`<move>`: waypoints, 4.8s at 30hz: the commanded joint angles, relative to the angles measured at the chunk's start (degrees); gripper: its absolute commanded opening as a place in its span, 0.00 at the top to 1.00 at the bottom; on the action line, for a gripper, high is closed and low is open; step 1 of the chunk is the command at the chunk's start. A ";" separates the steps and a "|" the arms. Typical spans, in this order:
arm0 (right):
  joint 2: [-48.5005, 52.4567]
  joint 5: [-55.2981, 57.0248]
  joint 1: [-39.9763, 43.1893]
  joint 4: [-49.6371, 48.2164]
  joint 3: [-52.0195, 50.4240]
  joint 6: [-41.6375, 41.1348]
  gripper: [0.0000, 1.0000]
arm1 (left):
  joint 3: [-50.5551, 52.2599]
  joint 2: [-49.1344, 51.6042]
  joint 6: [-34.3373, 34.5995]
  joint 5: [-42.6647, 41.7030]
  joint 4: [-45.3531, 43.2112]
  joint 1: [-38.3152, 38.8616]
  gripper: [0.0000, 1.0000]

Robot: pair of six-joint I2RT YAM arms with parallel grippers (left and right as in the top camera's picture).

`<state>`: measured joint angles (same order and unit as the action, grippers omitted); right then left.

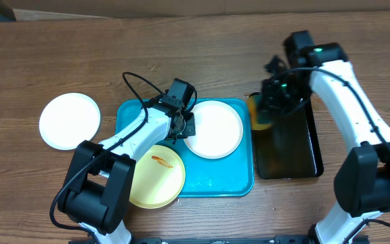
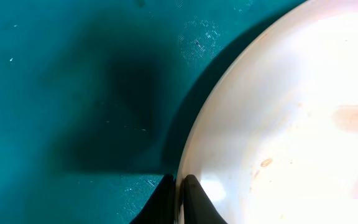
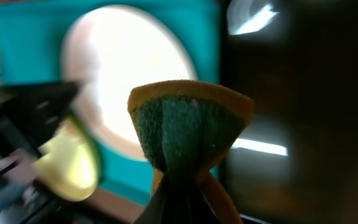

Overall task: Clean dirty plates on tray and stack at the side
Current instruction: 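Drop the sponge into the black tray and raise the right gripper away, then lift the white plate with the left gripper toward the black tray, then dip the held white plate into the water of the black tray, then carry the white plate left and stack it on the other white plate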

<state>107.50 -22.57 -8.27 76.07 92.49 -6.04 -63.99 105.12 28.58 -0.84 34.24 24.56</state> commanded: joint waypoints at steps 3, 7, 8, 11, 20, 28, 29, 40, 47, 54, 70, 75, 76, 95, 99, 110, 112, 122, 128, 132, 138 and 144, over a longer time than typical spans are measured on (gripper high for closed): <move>-0.35 19.32 2.60 -1.81 -4.55 -5.51 0.96 | 0.24 -0.87 -0.26 -0.24 -0.20 0.22 0.90; -0.33 24.22 2.67 -7.52 -10.05 -7.48 0.96 | 0.24 -0.87 -0.26 -0.24 -0.17 0.22 0.88; -0.33 24.22 2.67 -9.35 -11.41 -7.48 0.96 | 0.24 -0.87 -0.26 -0.24 -0.17 0.22 0.87; -0.33 24.17 2.67 -15.47 -15.65 -7.52 0.96 | 0.24 -0.87 -0.26 -0.24 -0.22 0.24 0.83; -0.35 23.76 2.95 -18.78 -16.94 -7.54 0.34 | 0.24 -0.87 -0.26 -0.22 -0.17 0.24 0.51; -0.37 23.32 8.72 -16.48 -9.05 -10.40 0.16 | 0.68 -0.87 -0.22 -0.24 -0.28 0.24 0.52; -0.37 23.32 9.94 -17.11 -9.05 -11.34 0.11 | 0.87 -0.85 -0.22 -0.24 -0.48 0.24 0.53; -0.35 22.93 21.99 -17.77 -9.64 -15.21 0.00 | 2.16 -0.39 -0.04 -0.42 -2.25 0.24 0.79; -0.33 22.93 22.23 -17.77 -9.64 -15.21 0.00 | 1.95 -0.46 -0.13 -0.70 -2.05 0.20 0.96; -0.35 22.93 22.23 -17.77 -9.64 -15.21 0.00 | -4.09 -1.70 -0.39 -0.66 5.38 -1.36 0.96; -0.35 22.93 22.23 -17.77 -9.64 -15.23 0.00 | -26.93 -2.25 -8.04 -0.48 21.66 -3.13 0.96; -0.35 22.93 22.23 -17.77 -9.64 -15.21 0.00 | -30.95 -2.27 -8.00 0.11 22.29 -0.46 0.96; -0.35 22.93 22.23 -17.75 -9.64 -15.21 0.00 | -31.26 -2.27 -8.00 0.83 21.99 0.39 0.96; -0.35 22.93 22.23 -17.77 -9.64 -15.21 0.00 | -31.43 -2.27 -12.37 44.30 13.05 28.65 0.96; -0.33 22.93 22.23 -17.77 -9.64 -15.21 0.00 | -31.43 -2.27 -17.70 56.19 10.29 35.10 0.96; -0.35 22.93 22.23 -17.77 -9.64 -15.21 0.00 | -31.43 -2.27 -37.33 74.97 -3.15 44.85 0.96; -0.35 22.93 22.23 -17.79 -9.64 -15.21 0.00 | -31.43 -2.27 -38.51 74.95 -4.63 44.96 0.96; -0.35 22.93 22.23 -17.77 -9.64 -15.21 0.00 | -31.39 -2.27 -29.18 66.75 -2.43 42.84 0.96; -0.35 22.93 22.23 -17.77 -9.64 -15.21 0.00 | -31.32 -2.25 -11.34 45.94 7.15 39.21 0.96; -0.33 22.91 22.23 -17.77 -9.64 -15.21 0.00 | -31.32 -2.25 -1.33 32.98 11.45 33.55 0.96; -0.35 22.93 22.23 -17.77 -9.64 -15.21 0.00 | -31.32 -2.25 2.86 10.71 15.54 19.26 0.96; -0.35 22.93 22.23 -17.77 -9.64 -15.21 0.00 | -31.32 -2.25 5.97 -3.91 20.68 0.37 0.96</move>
<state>107.53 0.25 13.85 58.48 82.48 -20.95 -94.24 104.68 30.81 7.05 53.78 31.92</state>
